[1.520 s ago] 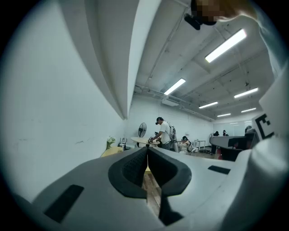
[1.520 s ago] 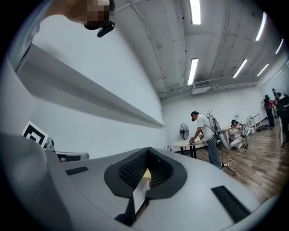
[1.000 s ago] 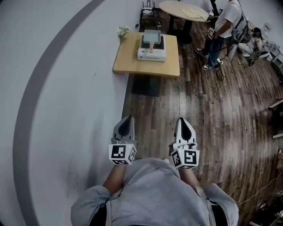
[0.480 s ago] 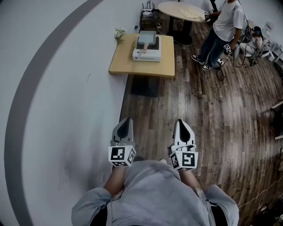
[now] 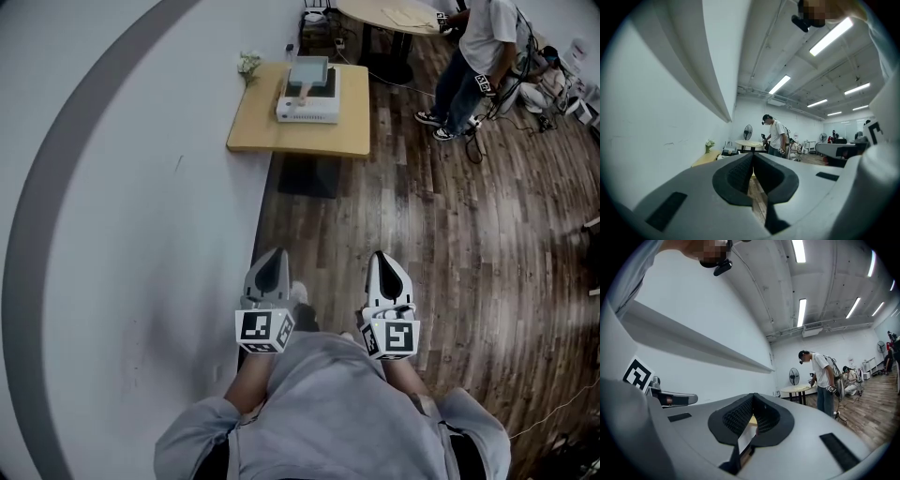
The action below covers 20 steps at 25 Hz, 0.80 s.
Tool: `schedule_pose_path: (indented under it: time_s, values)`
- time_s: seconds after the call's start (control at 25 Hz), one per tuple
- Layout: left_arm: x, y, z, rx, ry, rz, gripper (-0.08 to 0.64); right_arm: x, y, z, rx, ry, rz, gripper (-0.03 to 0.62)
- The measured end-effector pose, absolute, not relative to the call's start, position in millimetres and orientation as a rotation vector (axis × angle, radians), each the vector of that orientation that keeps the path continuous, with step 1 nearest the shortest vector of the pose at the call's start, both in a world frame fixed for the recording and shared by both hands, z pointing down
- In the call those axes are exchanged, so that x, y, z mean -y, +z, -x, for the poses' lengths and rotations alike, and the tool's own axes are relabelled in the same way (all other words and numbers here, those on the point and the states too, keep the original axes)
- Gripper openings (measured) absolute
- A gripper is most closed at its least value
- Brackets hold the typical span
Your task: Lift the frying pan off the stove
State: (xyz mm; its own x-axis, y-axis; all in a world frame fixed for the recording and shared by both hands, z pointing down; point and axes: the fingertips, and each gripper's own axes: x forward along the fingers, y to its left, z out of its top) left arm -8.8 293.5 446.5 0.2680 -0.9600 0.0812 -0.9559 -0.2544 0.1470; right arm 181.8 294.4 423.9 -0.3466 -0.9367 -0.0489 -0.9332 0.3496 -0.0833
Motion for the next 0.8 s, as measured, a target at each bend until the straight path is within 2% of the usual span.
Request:
schedule_pose_path:
  time_s: [0.4, 0.8]
  values:
    - [-180, 447, 39, 1.773, -0.088, -2.411, 0.003, -191, 424, -152, -2.472, -0.04, 1.786, -0.005]
    - [-86, 443, 96, 1.727, -0.089, -2.445, 0.003, -95, 422, -87, -2.474, -0.044, 1.8, -0.005]
